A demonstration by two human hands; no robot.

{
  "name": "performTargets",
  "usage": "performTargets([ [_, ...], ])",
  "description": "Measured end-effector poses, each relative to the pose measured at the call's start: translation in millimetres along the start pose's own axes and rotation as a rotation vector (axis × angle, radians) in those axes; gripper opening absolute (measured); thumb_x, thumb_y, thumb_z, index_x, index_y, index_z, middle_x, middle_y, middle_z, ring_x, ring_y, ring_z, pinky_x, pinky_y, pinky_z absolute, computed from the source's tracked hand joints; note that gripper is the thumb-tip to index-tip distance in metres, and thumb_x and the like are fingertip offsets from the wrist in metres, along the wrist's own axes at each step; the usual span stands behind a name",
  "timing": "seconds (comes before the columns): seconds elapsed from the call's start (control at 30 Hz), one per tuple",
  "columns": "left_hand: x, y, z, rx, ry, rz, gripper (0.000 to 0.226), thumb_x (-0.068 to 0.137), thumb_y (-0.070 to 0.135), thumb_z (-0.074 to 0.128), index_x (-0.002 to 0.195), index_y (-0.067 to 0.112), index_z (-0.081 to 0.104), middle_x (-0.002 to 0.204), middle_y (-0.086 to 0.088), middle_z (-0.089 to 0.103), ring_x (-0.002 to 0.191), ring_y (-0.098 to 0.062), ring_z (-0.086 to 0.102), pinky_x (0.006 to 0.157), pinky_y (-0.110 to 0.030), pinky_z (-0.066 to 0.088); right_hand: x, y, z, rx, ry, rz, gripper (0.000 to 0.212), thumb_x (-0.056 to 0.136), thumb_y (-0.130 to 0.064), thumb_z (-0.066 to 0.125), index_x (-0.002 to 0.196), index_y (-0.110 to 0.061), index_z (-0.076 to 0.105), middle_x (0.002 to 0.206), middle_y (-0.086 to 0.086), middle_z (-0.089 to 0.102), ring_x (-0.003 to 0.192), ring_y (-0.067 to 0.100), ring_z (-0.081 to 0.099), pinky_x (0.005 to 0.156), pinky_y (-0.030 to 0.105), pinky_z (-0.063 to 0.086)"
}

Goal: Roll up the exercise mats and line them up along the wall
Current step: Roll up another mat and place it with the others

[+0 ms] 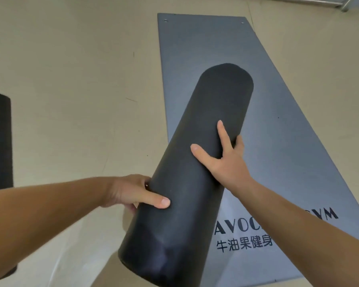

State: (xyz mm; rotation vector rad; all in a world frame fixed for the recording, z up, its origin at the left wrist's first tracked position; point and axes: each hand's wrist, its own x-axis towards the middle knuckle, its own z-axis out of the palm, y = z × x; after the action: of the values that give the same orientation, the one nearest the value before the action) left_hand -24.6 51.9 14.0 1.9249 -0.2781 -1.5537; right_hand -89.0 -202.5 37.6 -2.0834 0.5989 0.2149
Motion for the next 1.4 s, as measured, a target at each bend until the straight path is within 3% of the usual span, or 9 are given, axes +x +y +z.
performTargets([
  [0.2,-27,4,-63,0.356,0.184,-0.163,0.152,0.033,0.080,0.094,0.163,0.032,0.032,0.150,0.007,0.051,0.132,-0.017,0.058,0.114,-0.040,0.047,-1,3,23,0.039,-0.010,-0.037,0.085,0.087,-0.081,0.060,0.153,-0.073,0.009,0.174,-0.017,-0.009,0.158,0.016,0.025,0.122,0.035,0.028],
  [0.37,-44,27,-60,0.308,0.502,0.011,0.074,0.083,0.042,0.087,0.147,0.022,0.056,0.138,0.006,0.061,0.117,-0.014,0.064,0.098,-0.028,0.049,-1,-9,46,-0.081,0.019,0.024,0.077,0.095,-0.082,0.036,0.154,-0.069,-0.012,0.176,0.003,-0.015,0.160,0.029,0.019,0.124,0.044,0.023],
  [0.47,-56,45,-37,0.382,0.635,0.139,0.053,0.085,0.054,0.078,0.129,0.028,0.062,0.123,0.011,0.063,0.107,-0.011,0.065,0.097,-0.033,0.054,8,-32,63,-0.249,0.037,0.008,0.068,0.098,-0.081,0.018,0.155,-0.065,-0.016,0.176,0.005,-0.015,0.160,0.039,0.008,0.125,0.055,0.021],
  [0.63,-66,21,-31,0.506,0.414,0.003,0.102,0.054,0.089,0.071,0.132,0.029,0.047,0.125,0.010,0.059,0.110,-0.016,0.064,0.094,-0.038,0.058,23,-61,80,-0.490,0.098,-0.333,0.050,0.110,-0.049,0.034,0.160,-0.049,0.035,0.174,-0.002,0.019,0.153,0.033,0.022,0.118,0.046,0.036],
  [0.77,-92,-2,-57,0.575,0.473,-0.029,0.094,0.067,0.083,0.073,0.140,0.032,0.043,0.137,0.011,0.047,0.118,-0.018,0.058,0.101,-0.040,0.054,37,-64,103,-0.494,0.150,-0.647,0.041,0.111,-0.035,0.045,0.149,-0.031,0.059,0.166,0.002,0.041,0.154,0.024,0.033,0.115,0.050,0.044],
  [0.93,-92,-31,-40,0.676,0.581,0.025,0.114,0.063,0.093,0.064,0.146,0.024,0.031,0.136,0.005,0.043,0.121,-0.021,0.053,0.098,-0.041,0.054,33,-83,134,-0.336,0.115,-0.190,0.084,0.102,-0.072,0.038,0.166,-0.043,-0.008,0.175,0.004,-0.016,0.163,0.030,-0.005,0.128,0.056,0.019],
  [1.03,-79,-37,-43,0.568,0.602,-0.035,0.140,0.050,0.101,0.063,0.155,0.020,0.019,0.144,-0.003,0.037,0.130,-0.025,0.046,0.101,-0.043,0.053,36,-99,151,0.050,-0.047,0.165,0.117,0.078,-0.094,0.049,0.159,-0.050,-0.023,0.175,0.004,0.004,0.152,0.040,0.031,0.122,0.057,0.033],
  [1.2,-76,-60,-79,0.326,0.620,-0.076,0.139,0.045,0.084,0.083,0.155,0.024,0.022,0.138,0.001,0.041,0.123,-0.025,0.051,0.101,-0.046,0.054,42,-146,178,0.006,-0.104,0.260,0.116,0.061,-0.109,0.034,0.150,-0.065,-0.026,0.167,0.008,0.017,0.141,0.046,0.040,0.111,0.068,0.041],
  [1.4,-96,-116,-112,0.250,0.757,0.125,0.125,0.060,0.089,0.075,0.164,0.047,0.018,0.144,0.015,0.024,0.138,-0.016,0.033,0.115,-0.043,0.043,50,-127,169,0.319,0.002,0.208,0.076,0.096,-0.075,0.052,0.161,-0.055,0.017,0.161,-0.002,0.035,0.130,0.036,0.055,0.081,0.051,0.063],
])
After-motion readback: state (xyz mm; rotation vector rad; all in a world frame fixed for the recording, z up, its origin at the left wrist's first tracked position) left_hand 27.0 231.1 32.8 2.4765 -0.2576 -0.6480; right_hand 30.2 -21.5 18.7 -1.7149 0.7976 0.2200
